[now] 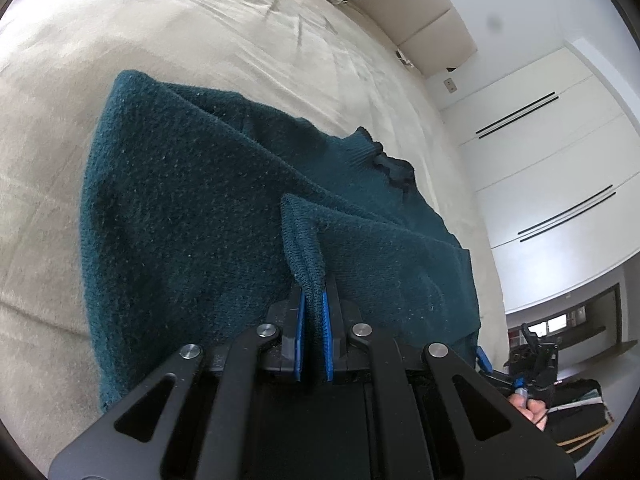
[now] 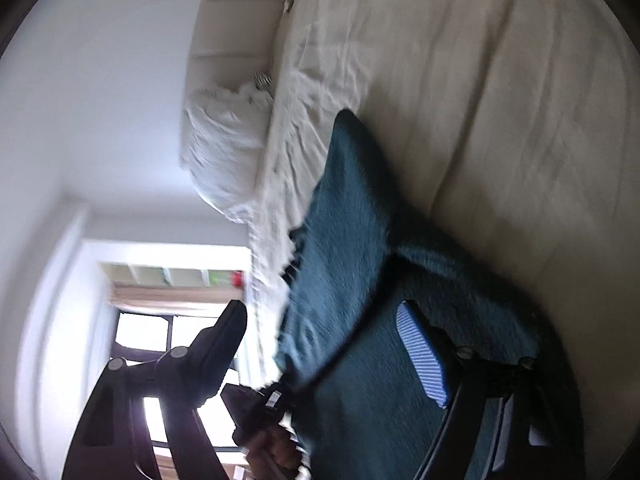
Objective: Fold small clothes
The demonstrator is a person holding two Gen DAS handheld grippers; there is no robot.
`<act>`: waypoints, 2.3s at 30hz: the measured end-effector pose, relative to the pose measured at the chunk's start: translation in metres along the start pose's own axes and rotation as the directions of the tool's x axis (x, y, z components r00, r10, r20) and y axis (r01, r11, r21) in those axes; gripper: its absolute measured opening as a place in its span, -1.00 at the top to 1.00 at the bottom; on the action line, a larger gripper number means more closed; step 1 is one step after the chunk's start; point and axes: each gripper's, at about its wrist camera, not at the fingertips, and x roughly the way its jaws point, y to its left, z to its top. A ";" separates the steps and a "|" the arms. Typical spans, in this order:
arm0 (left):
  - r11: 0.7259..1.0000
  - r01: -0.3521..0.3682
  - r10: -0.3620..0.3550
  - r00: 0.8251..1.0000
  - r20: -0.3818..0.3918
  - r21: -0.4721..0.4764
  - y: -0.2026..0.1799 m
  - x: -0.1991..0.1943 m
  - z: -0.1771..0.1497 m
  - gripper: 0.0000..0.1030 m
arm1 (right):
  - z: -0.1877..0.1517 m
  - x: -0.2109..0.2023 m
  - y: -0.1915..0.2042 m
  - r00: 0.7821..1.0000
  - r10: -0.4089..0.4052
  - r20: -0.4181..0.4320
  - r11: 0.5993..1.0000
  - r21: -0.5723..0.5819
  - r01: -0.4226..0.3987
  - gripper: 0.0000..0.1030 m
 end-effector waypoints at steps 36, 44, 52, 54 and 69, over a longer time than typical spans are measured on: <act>0.905 -0.256 0.235 0.967 0.103 0.339 -0.111 -0.019 -0.004 0.83 | 0.055 0.069 0.064 0.996 -0.009 -0.087 0.950 -0.313 -0.019 -0.28; 0.917 -0.177 0.183 0.983 0.017 0.357 -0.092 0.031 -0.026 0.83 | 0.050 0.093 0.001 0.976 -0.017 -0.217 0.980 -0.196 -0.026 0.16; 0.943 -0.230 0.213 0.973 0.095 0.242 -0.070 -0.050 -0.047 0.82 | 0.055 -0.048 -0.020 0.992 -0.107 0.065 0.977 -0.176 0.117 -0.60; 0.944 -0.239 0.217 0.969 0.116 0.227 -0.067 -0.082 -0.065 0.64 | 0.036 -0.078 -0.007 0.981 -0.178 0.074 0.944 -0.269 0.192 -0.64; 0.967 -0.235 0.239 0.970 -0.034 0.093 -0.028 -0.199 -0.246 -0.60 | -0.107 -0.166 -0.013 0.883 -0.444 -0.152 0.804 -0.503 0.318 -0.62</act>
